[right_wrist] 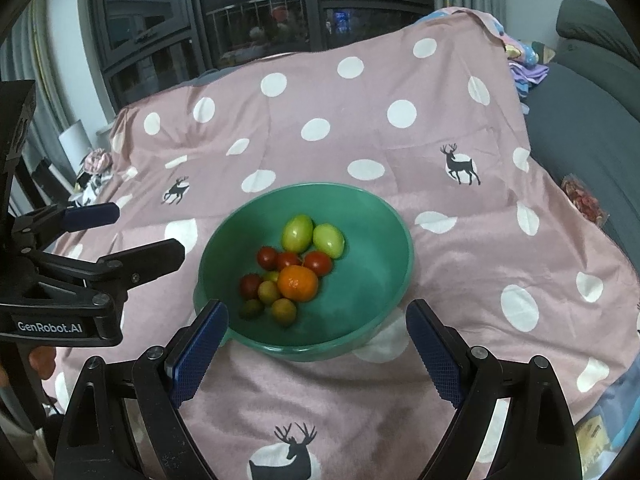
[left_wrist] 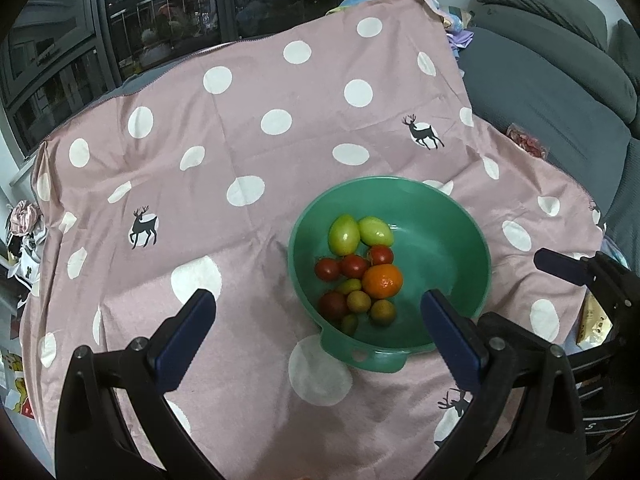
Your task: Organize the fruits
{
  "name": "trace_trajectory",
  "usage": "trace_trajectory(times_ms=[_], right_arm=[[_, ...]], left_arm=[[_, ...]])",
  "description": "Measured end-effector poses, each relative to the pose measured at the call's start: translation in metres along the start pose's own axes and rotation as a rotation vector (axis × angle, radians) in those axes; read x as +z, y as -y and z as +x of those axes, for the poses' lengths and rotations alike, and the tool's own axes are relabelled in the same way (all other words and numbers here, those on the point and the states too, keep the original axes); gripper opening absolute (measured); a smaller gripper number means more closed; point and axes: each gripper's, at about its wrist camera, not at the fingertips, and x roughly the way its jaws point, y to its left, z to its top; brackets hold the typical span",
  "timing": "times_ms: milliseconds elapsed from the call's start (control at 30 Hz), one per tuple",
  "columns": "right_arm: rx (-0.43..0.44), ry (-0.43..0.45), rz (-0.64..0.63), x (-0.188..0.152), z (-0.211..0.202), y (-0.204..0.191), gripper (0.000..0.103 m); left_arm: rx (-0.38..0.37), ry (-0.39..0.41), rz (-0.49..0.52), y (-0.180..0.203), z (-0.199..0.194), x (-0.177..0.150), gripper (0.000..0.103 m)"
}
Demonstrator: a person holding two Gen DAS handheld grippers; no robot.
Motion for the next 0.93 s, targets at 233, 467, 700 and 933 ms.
trace_trajectory(times_ms=[233,467,700,933], right_arm=[[0.002,-0.011,-0.003,0.000,0.006,-0.001,0.091],[0.003,-0.018,-0.004,0.000,0.010,-0.002,0.091],[0.008,-0.020,-0.015,0.000,0.012,-0.005,0.091],[0.008,-0.020,-0.016,0.001,0.013,-0.006,0.091]], left_arm=[[0.008,-0.011,-0.005,-0.002,0.005,0.000,0.103],[0.009,-0.017,-0.005,-0.002,0.008,0.000,0.103],[0.018,-0.020,-0.021,-0.006,0.012,0.001,0.103],[0.022,-0.023,-0.031,-0.008,0.013,0.002,0.103]])
